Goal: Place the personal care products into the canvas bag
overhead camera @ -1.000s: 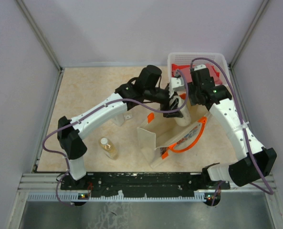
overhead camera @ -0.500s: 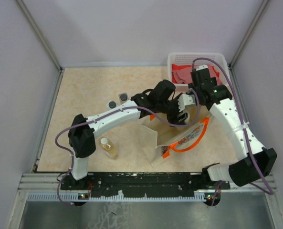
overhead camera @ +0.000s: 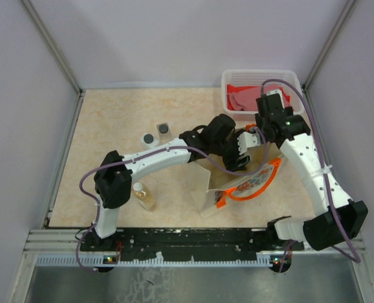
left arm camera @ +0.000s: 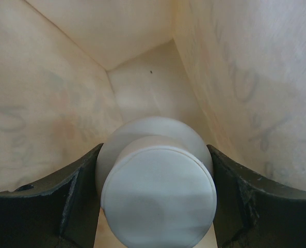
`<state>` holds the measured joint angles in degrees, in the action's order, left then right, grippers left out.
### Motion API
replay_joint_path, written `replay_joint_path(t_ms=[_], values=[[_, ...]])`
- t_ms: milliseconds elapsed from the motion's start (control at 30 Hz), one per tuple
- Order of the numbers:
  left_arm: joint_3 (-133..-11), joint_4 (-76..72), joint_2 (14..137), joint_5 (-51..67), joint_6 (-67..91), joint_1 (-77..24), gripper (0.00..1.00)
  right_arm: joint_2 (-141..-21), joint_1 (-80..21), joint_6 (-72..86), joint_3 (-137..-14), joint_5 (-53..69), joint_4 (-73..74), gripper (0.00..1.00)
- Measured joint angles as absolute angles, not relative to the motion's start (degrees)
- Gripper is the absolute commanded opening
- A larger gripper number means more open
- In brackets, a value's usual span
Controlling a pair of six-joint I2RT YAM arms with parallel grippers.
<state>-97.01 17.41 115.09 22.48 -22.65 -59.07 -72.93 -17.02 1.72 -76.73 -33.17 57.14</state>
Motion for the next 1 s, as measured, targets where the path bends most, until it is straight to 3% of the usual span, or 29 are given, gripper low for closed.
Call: replay_joint_path(t_ms=[267, 467, 600, 967, 1000], values=[[-94.0, 19.8, 116.2, 22.6, -23.0, -59.9, 0.01, -72.7, -16.7, 2.7, -74.6, -33.1, 57.7, 0.66], [-93.8, 20.2, 117.2, 22.6, -24.1, -60.1, 0.14, -72.7, -16.4, 2.8, -74.6, -33.1, 58.0, 0.66], [-94.9, 20.5, 118.3, 23.4, -24.5, -60.1, 0.29, -72.7, -16.3, 3.0, -74.6, -33.1, 58.0, 0.66], [-95.7, 20.4, 118.8, 23.5, -25.3, -60.1, 0.98, -72.7, -16.3, 3.0, -74.6, -32.9, 58.0, 0.66], [-95.8, 20.5, 118.8, 23.4, -25.4, -60.1, 1.00, -72.8, -16.3, 3.0, -74.6, -32.9, 58.0, 0.66]])
